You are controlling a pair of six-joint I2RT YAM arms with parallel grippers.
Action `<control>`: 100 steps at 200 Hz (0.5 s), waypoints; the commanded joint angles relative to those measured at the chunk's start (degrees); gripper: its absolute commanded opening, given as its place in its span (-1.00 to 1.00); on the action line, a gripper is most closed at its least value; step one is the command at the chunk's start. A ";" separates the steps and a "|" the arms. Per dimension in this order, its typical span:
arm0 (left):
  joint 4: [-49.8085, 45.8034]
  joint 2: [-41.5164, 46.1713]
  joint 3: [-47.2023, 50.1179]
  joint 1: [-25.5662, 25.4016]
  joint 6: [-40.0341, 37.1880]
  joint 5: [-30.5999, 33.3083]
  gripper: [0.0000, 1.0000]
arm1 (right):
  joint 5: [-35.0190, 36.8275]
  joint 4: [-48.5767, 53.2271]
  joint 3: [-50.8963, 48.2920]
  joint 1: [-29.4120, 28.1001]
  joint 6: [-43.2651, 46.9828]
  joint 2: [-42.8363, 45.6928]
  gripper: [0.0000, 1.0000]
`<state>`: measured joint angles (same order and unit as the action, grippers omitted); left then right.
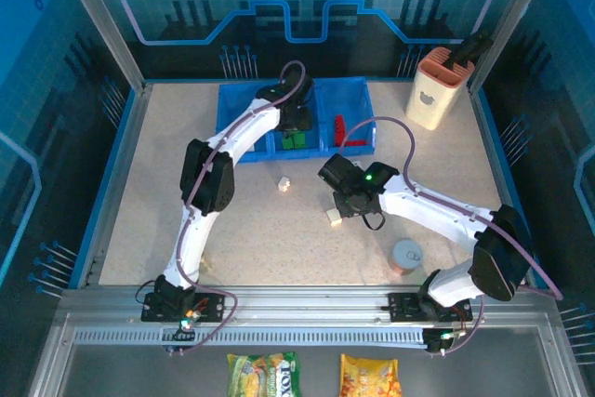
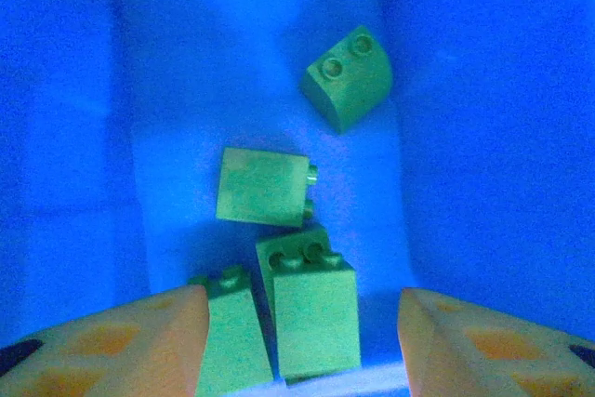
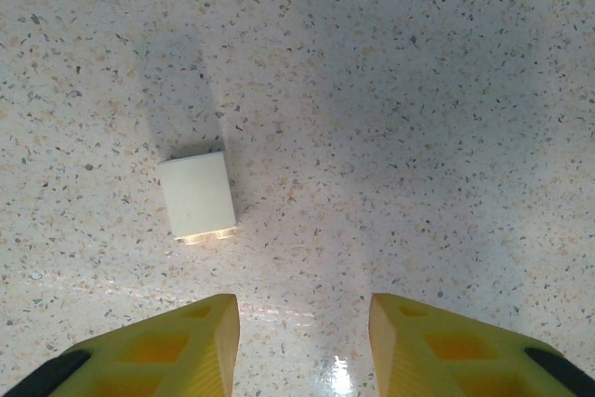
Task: Sort the legos into containers by color
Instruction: Place the lego in the container.
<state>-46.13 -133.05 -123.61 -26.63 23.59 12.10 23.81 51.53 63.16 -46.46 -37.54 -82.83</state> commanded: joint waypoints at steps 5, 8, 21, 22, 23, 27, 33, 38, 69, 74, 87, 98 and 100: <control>-3.27 6.63 2.10 -0.72 -2.35 -2.89 0.13 | 0.59 -0.22 -1.10 -0.23 -0.69 0.96 -0.15; -3.27 7.23 2.63 -0.78 -2.53 -3.06 0.13 | 0.41 -0.39 -1.11 -0.24 -0.62 1.00 -0.14; -2.94 9.63 5.31 -1.07 -3.28 -3.74 0.13 | -0.36 -1.30 -1.61 -0.03 -0.27 1.26 -0.14; -2.97 9.77 5.53 -1.11 -3.38 -3.83 0.13 | -0.44 -1.36 -1.58 0.06 -0.22 1.31 -0.14; -2.94 10.02 5.73 -1.12 -3.47 -3.88 0.13 | -0.48 -1.44 -1.65 0.05 -0.19 1.33 -0.14; -2.87 10.79 6.67 -1.22 -3.69 -4.00 0.12 | -0.74 -1.59 -1.72 0.11 -0.12 1.35 -0.14; -2.83 12.01 7.98 -1.38 -4.13 -4.04 0.12 | -1.00 -1.81 -1.86 0.20 -0.05 1.43 -0.14; -2.70 13.01 9.12 -1.43 -4.24 -4.06 0.12 | -1.01 -1.87 -1.89 0.27 0.05 1.48 -0.14; -1.67 19.64 17.69 -1.75 -5.51 -5.32 0.10 | -0.96 -1.91 -2.28 0.83 0.67 1.77 -0.14; -1.40 20.86 19.18 -1.74 -5.65 -5.44 0.10 | -1.01 -1.96 -2.39 0.94 0.76 1.83 -0.14; -0.11 23.78 23.42 -1.78 -5.76 -5.75 0.09 | -0.96 -1.94 -2.63 1.25 0.97 2.03 -0.14; 0.89 26.33 26.82 -1.84 -6.25 -6.31 0.09 | -0.96 -1.95 -2.94 1.36 1.06 2.34 -0.14; 1.11 26.74 27.43 -1.82 -6.34 -6.30 0.09 | -0.96 -1.96 -2.97 1.43 1.06 2.39 -0.14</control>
<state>-46.35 -112.14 -101.93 -28.14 19.29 7.81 23.11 49.84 60.99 -45.93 -37.06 -82.17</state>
